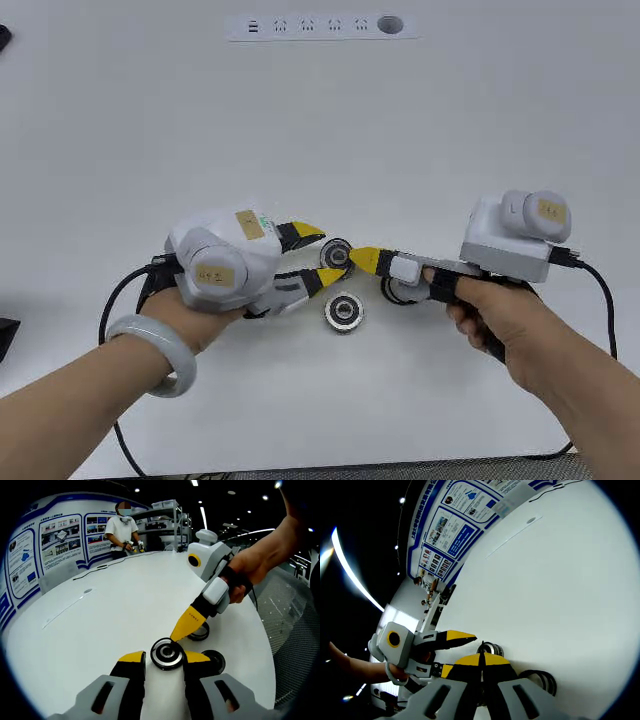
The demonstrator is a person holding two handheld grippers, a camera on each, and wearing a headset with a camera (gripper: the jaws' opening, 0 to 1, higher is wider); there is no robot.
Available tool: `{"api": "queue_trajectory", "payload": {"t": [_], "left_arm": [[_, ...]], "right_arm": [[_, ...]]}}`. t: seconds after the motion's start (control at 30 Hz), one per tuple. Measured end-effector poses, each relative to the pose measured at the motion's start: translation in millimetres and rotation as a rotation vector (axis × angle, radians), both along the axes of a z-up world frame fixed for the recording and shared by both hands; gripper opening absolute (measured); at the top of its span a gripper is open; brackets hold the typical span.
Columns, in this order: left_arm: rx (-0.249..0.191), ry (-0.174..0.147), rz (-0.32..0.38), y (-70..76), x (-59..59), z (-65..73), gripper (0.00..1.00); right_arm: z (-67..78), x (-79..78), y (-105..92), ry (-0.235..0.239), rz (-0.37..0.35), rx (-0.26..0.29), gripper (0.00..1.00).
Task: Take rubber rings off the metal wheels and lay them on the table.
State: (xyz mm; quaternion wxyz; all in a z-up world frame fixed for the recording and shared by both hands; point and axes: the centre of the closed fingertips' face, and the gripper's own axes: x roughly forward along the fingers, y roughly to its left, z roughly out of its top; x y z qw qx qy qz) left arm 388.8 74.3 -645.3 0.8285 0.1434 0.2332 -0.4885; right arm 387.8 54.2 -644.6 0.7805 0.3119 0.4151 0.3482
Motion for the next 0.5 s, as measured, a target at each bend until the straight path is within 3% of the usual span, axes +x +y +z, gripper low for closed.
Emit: {"api": "queue_trajectory", "payload": {"t": [0.5], "left_arm": [[-0.005, 0.010, 0.028, 16.0, -5.9, -1.5, 0.41]], "right_arm": [[12.5, -9.1, 6.7, -0.009, 0.004, 0.018, 0.02]]}}
